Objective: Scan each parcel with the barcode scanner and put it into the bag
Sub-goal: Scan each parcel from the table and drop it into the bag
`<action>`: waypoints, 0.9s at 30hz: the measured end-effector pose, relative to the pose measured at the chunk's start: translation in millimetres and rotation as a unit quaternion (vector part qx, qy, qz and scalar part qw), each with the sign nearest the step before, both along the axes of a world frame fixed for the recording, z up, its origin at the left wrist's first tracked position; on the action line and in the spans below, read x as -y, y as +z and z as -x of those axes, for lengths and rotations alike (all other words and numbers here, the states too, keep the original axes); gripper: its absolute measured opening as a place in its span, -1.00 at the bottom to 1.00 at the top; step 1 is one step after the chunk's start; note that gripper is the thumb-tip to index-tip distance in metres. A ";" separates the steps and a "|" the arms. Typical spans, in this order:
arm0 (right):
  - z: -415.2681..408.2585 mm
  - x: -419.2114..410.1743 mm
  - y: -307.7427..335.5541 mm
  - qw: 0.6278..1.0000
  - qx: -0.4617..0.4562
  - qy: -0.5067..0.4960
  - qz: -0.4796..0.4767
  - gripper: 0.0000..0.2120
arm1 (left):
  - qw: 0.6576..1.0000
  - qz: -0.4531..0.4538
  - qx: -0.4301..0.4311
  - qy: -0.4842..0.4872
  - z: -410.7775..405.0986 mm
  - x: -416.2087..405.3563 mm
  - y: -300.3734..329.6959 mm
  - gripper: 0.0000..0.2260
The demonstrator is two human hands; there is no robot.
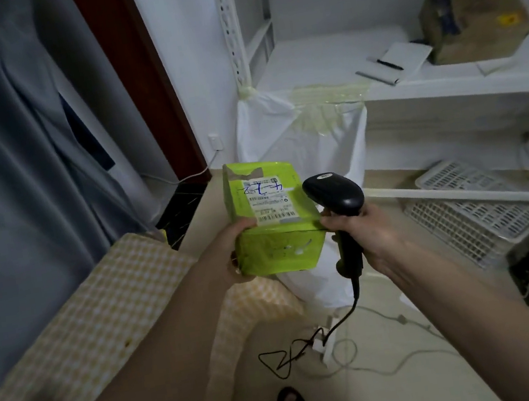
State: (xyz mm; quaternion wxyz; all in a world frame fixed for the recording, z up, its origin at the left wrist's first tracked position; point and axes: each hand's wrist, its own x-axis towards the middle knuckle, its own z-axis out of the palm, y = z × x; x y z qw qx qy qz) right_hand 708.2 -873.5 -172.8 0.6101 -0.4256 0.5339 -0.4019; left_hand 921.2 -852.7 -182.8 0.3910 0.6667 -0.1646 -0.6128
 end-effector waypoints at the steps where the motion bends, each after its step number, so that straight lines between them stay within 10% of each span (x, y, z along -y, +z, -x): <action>1: 0.0 9.5 -2.7 1.000 -0.001 -0.005 -0.003 -0.86 | 1.000 0.008 0.009 -0.005 -1.8 12.6 -1.8 -0.81; 6: -10.9 65.9 -7.5 0.999 -0.012 -0.035 -0.013 -0.87 | 0.996 0.066 0.026 -0.046 -19.0 82.3 -5.8 -0.75; 11: -31.0 124.7 -1.1 0.998 0.005 -0.062 -0.008 -0.85 | 0.993 0.110 0.019 -0.032 -56.7 158.3 -30.0 -0.22; 17: -38.3 172.9 -10.8 0.996 0.020 -0.078 -0.047 -0.86 | 0.989 0.141 -0.018 -0.036 -68.7 208.9 -22.5 -0.21; 22: -44.4 227.4 -19.4 0.991 0.049 -0.087 -0.089 -0.90 | 0.992 0.108 0.019 -0.069 -59.9 241.0 -12.6 -0.87; 27: -58.7 302.5 -29.6 0.992 0.067 -0.029 -0.107 -0.95 | 0.993 0.067 0.040 -0.083 -50.7 283.1 -9.1 -0.94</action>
